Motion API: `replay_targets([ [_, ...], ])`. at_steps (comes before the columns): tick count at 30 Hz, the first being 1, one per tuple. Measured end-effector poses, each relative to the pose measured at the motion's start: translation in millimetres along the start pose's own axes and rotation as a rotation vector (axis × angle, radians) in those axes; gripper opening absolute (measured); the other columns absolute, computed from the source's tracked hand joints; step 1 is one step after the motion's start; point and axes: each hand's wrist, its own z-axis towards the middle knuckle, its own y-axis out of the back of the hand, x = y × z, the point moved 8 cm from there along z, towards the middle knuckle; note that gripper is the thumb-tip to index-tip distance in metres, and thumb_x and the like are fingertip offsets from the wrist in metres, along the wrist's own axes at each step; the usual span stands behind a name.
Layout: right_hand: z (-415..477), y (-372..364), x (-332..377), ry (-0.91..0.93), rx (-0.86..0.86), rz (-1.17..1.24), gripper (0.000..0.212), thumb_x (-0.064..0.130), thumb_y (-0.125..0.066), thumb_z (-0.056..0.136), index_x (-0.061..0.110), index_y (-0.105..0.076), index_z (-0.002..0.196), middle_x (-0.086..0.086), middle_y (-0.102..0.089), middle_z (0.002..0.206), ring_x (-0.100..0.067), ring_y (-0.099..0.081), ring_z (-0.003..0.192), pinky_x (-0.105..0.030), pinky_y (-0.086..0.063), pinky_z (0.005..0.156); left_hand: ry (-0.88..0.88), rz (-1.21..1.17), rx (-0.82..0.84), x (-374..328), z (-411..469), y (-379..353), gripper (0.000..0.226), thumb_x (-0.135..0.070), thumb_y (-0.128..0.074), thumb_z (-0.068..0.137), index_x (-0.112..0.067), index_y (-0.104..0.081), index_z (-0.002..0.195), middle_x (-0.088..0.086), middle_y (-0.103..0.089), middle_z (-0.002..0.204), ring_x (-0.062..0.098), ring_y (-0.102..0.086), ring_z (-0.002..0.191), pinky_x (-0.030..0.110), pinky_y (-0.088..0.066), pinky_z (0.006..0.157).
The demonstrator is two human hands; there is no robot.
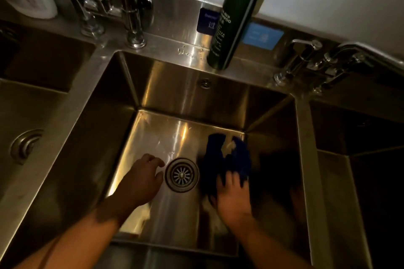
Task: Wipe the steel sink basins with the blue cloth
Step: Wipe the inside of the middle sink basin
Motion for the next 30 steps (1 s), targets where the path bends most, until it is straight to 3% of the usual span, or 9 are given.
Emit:
replay_targets([
  [2,-11.0,-51.9,16.2,0.049,0.366,-0.056,0.049,0.044,-0.053,0.090,0.019,-0.052,0.131,-0.013,-0.052,0.133,-0.032,-0.046,0.125,-0.057,-0.023,0.107,0.018,0.105,0.126,12.0,2.7,-25.3,0.035,-0.028,-0.052,0.092,-0.021,-0.054,0.126,0.005,-0.047,0.131,0.023,-0.047,0.122,0.033,-0.040,0.102],
  [4,-14.1,-72.5,24.9,0.016,0.527,0.043,0.043,0.044,-0.050,0.091,0.019,-0.055,0.125,-0.009,-0.057,0.130,-0.029,-0.051,0.120,-0.048,-0.026,0.106,0.042,0.197,0.210,25.8,6.1,-42.6,0.037,-0.032,-0.048,0.093,-0.023,-0.050,0.129,0.005,-0.045,0.133,0.025,-0.045,0.123,0.036,-0.041,0.101],
  [7,14.8,-59.5,21.9,-0.030,0.220,0.137,0.050,0.042,-0.040,0.096,0.017,-0.039,0.140,-0.011,-0.043,0.141,-0.029,-0.041,0.128,-0.042,-0.031,0.103,0.069,0.301,0.200,45.7,19.7,-54.2,0.043,-0.033,-0.043,0.093,-0.024,-0.042,0.135,0.010,-0.035,0.142,0.029,-0.036,0.130,0.039,-0.040,0.103],
  [11,45.6,-75.5,10.9,0.009,0.066,0.028,0.065,0.052,-0.029,0.097,0.030,-0.002,0.152,-0.018,-0.008,0.158,-0.036,-0.003,0.146,-0.057,-0.009,0.114,0.070,0.449,0.045,68.0,51.6,-62.8,0.060,-0.046,-0.032,0.095,-0.027,-0.015,0.149,0.014,-0.006,0.159,0.033,-0.005,0.146,0.043,-0.016,0.118],
  [14,56.1,-96.3,0.0,0.019,-0.039,-0.005,0.065,0.061,-0.028,0.090,0.039,-0.019,0.150,-0.025,-0.017,0.156,-0.041,-0.012,0.145,-0.070,-0.015,0.108,0.012,0.571,0.007,89.4,68.2,-78.5,0.068,-0.060,-0.015,0.090,-0.032,-0.003,0.151,0.012,0.003,0.161,0.035,0.009,0.147,0.053,-0.008,0.116],
  [16,56.1,-108.7,-6.4,0.017,-0.100,0.021,0.063,0.063,-0.029,0.090,0.038,-0.029,0.147,-0.024,-0.025,0.154,-0.040,-0.022,0.143,-0.069,-0.021,0.107,-0.025,0.577,0.002,98.7,70.9,-86.7,0.070,-0.063,-0.011,0.087,-0.033,-0.017,0.150,0.018,-0.009,0.159,0.041,-0.002,0.146,0.058,-0.013,0.111],
  [19,58.0,-129.7,-10.0,0.033,-0.174,-0.034,0.061,0.062,-0.025,0.095,0.034,-0.027,0.149,-0.024,-0.021,0.156,-0.040,-0.021,0.144,-0.070,-0.017,0.108,-0.021,0.478,-0.017,112.5,71.3,-98.5,0.068,-0.065,-0.012,0.089,-0.031,-0.027,0.147,0.020,-0.023,0.155,0.042,-0.016,0.143,0.063,-0.021,0.108],
  [24,52.7,-142.2,-5.2,-0.038,-0.220,0.021,0.068,0.058,-0.036,0.085,0.032,-0.031,0.148,-0.024,-0.020,0.156,-0.039,-0.022,0.144,-0.072,-0.019,0.106,0.001,0.501,-0.068,131.3,71.9,-110.6,0.070,-0.068,-0.012,0.087,-0.037,-0.014,0.150,0.012,-0.008,0.161,0.032,-0.001,0.148,0.060,-0.010,0.114],
  [30,36.4,-156.1,10.7,-0.086,-0.162,0.103,0.065,0.062,-0.003,0.093,0.034,-0.017,0.150,-0.021,-0.014,0.157,-0.036,-0.015,0.145,-0.072,-0.012,0.106,-0.072,0.521,-0.145,124.3,71.5,-105.4,0.069,-0.063,-0.023,0.087,-0.031,-0.026,0.148,0.017,-0.015,0.159,0.035,-0.012,0.147,0.059,-0.017,0.111],
])
